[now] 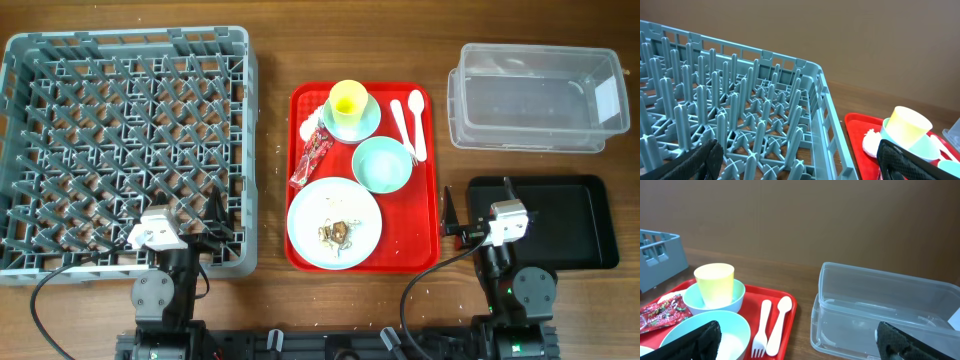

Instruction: Sort waste into correct bins and load items into the dishwasher rack

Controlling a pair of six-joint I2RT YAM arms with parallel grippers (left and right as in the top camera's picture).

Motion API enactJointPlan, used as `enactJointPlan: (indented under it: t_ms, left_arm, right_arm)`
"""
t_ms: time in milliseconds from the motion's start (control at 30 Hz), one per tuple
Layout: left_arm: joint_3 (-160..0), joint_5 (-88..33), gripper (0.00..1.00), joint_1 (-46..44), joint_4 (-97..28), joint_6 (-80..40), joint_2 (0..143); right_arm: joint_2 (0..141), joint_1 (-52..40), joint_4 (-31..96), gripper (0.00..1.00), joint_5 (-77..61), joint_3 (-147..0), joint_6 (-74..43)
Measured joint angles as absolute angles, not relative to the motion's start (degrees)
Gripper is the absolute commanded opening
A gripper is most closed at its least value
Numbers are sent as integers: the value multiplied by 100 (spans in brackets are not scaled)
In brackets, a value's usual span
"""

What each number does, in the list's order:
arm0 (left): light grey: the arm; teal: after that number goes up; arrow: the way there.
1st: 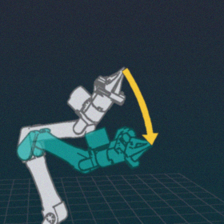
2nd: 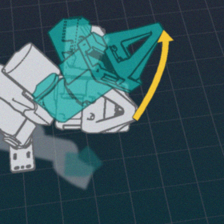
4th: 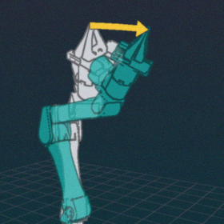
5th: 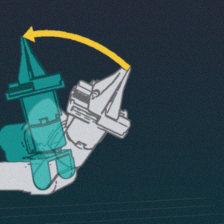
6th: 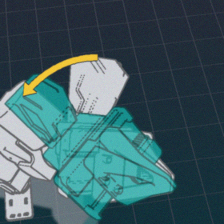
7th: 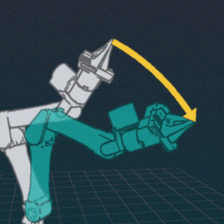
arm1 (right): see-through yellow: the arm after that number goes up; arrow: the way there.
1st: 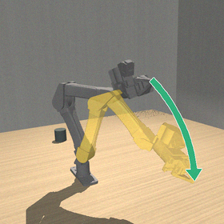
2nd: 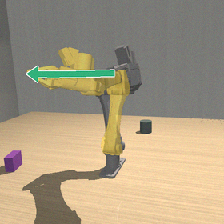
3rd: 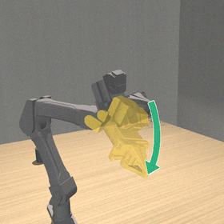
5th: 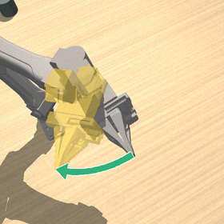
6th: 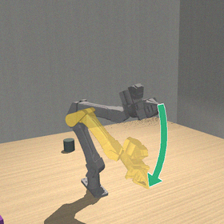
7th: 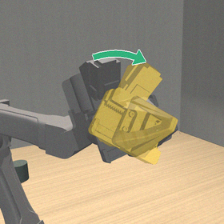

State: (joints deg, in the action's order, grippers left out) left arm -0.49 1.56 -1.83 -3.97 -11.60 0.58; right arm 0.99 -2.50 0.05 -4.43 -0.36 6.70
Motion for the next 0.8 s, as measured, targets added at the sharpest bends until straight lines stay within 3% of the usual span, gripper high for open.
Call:
enactJointPlan:
  t_ms: [467,633,733,800]
  left_arm:
    - [-49,89,100,-183,-370,-1225,58]
    - [-32,-2829,100,-204,2088,-4268,84]
    - [-75,-3603,100,-209,3820,-5231,82]
    - [-377,-3830,99,-204,3168,-5461,47]
  right_arm:
    - [99,-250,5,100,-443,-36,670]
    - [99,-250,12,100,-443,-36,670]
    - [102,-250,5,100,-443,-36,670]
    - [102,-250,8,100,-440,-36,668]
